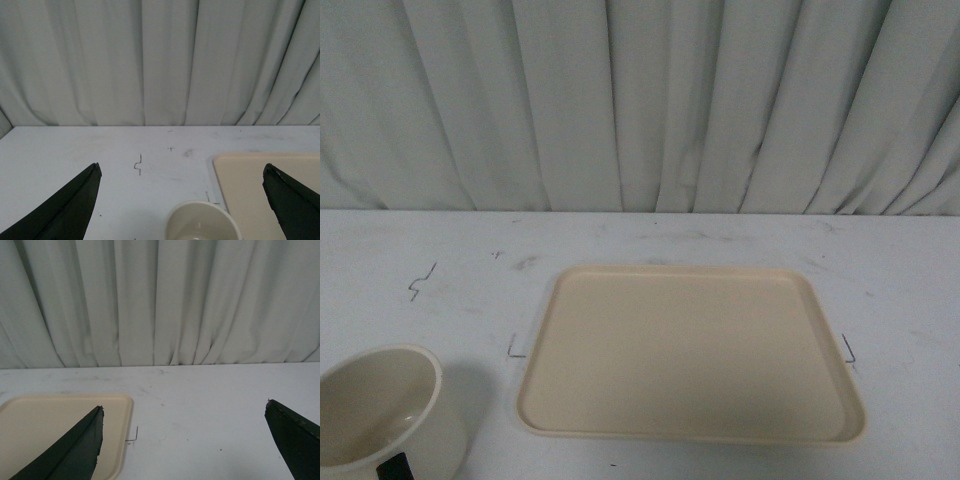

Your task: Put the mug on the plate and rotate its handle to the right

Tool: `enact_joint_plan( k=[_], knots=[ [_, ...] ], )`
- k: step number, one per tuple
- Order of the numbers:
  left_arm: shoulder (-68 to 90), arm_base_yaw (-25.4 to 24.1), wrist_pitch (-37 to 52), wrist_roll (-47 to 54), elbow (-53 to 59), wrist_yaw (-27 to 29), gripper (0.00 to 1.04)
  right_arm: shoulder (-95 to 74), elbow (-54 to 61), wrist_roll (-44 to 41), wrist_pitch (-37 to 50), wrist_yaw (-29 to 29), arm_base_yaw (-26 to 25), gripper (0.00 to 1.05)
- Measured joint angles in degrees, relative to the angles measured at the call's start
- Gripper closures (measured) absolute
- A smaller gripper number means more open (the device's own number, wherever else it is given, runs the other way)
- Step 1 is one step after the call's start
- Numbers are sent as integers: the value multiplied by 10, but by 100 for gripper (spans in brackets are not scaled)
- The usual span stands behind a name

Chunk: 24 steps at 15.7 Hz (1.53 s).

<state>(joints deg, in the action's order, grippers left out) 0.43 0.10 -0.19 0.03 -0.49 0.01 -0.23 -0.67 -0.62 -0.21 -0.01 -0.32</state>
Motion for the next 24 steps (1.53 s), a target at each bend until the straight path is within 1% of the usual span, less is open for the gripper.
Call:
enact_joint_plan(
  k=[6,7,8,9,10,11,13,14,15,16,18,20,24],
  knots=[
    [1,1,-7,0,-1,3,7,0,0,0,0,0,0,6],
    [56,40,-115,-1,-44,72,7,0,0,0,0,0,0,6],
    [129,79,-145,2,-82,105,7,0,0,0,0,1,0,6],
    [177,112,-118,12,-101,132,7,0,0,1,0,0,0,6],
    [228,135,-83,33,-120,156,7,0,0,1,0,0,0,6],
    [275,140,-69,45,-137,163,7,0,0,1,0,0,0,6],
    [381,135,-75,59,-171,165,7,0,0,1,0,0,0,6],
    [423,130,-79,58,-183,155,7,0,0,1,0,0,0,6],
    [473,121,-73,48,-199,144,7,0,0,1,0,0,0,6],
    [541,109,-86,25,-234,113,7,0,0,1,0,0,0,6],
    [628,90,-78,-7,-271,83,7,0,0,1,0,0,0,6],
    [712,66,-75,-27,-284,70,7,0,0,1,0,0,0,6],
    [794,38,-49,-31,-306,62,7,0,0,1,0,0,0,6]
  ],
)
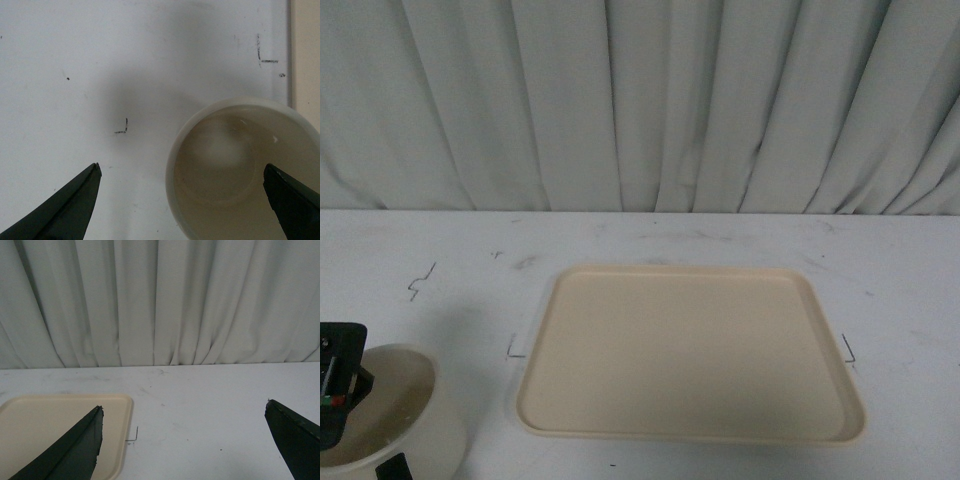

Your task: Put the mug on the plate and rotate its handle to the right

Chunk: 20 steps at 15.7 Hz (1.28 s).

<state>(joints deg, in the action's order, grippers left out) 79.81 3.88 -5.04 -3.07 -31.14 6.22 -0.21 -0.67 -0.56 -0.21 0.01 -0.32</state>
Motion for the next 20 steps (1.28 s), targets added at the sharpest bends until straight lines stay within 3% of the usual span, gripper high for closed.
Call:
enact_joint_plan(
  k=[7,11,15,20],
  knots=[
    [86,-12,30,-10,-14,2,8,0,0,0,0,0,0,6],
    [98,-14,32,-13,-21,-12,57,0,0,0,0,0,0,6],
    [90,-9,16,-20,-21,-12,99,0,0,0,0,0,0,6],
    [20,57,-40,-21,-89,5,102,0,0,0,0,0,0,6]
  ],
)
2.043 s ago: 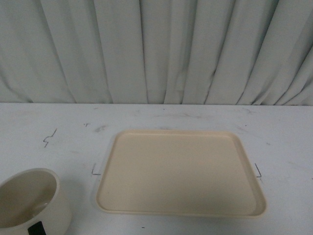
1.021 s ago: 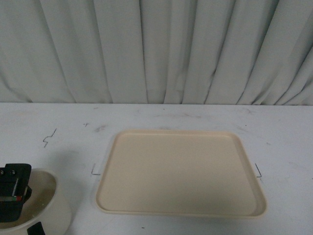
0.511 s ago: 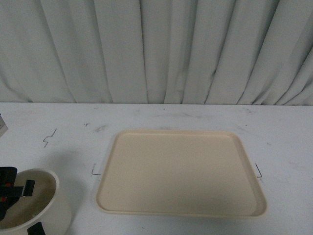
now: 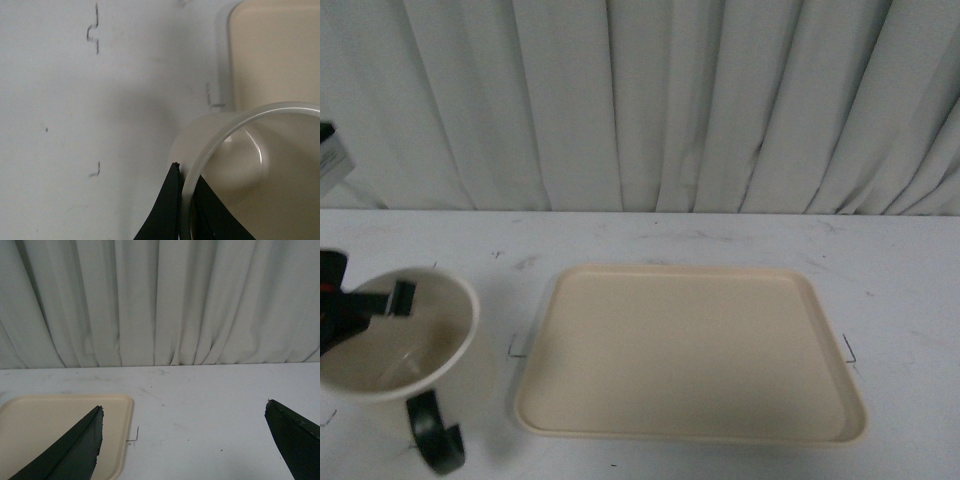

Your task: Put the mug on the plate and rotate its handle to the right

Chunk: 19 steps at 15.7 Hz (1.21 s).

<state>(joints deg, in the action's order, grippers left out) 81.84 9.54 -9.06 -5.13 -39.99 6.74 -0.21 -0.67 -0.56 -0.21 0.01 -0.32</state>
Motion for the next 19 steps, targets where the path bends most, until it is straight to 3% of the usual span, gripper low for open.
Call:
enact_joint_plan(
  k=[7,17,18,19],
  knots=[
    [173,192,-16,0,-221,-2,102,0,0,0,0,0,0,6],
    [379,232,-53,13,-374,6,102,0,0,0,0,0,0,6],
    [391,233,-60,14,-393,12,94,0,0,0,0,0,0,6],
    [372,224,-59,22,-374,-12,60,0,0,0,0,0,0,6]
  ],
)
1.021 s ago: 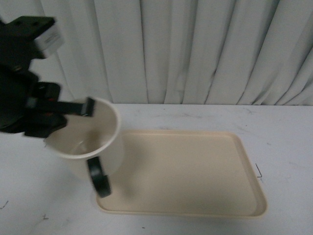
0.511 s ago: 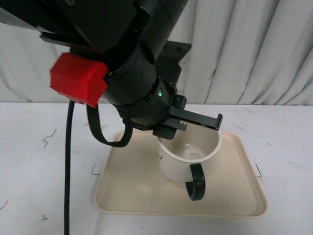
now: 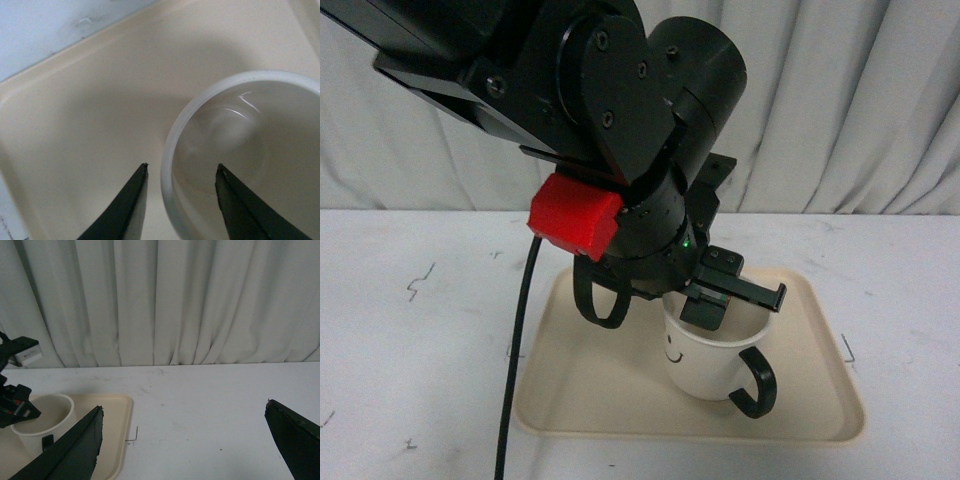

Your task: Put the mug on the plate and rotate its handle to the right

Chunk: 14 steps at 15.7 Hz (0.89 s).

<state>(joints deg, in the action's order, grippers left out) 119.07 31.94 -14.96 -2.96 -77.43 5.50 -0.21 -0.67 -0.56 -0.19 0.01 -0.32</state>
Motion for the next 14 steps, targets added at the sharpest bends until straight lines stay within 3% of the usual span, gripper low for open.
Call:
enact_joint_plan(
  k=[4,7,8,9,10,11,14],
  knots=[
    [-113,-33,48,16,76,-2,31,0,0,0,0,0,0,6],
    [-287,-76,179,53,203,-23,6,0,0,0,0,0,0,6],
    [-326,-83,194,60,223,-21,5,0,0,0,0,0,0,6],
    [-349,-83,236,62,232,-7,9,0,0,0,0,0,0,6],
    [-353,-77,417,49,294,89,21,0,0,0,0,1,0,6],
    [-360,-82,497,44,364,132,30,0,0,0,0,0,0,6],
    [-409,-138,621,37,499,135,55,0,0,0,0,-2,0,6]
  ],
)
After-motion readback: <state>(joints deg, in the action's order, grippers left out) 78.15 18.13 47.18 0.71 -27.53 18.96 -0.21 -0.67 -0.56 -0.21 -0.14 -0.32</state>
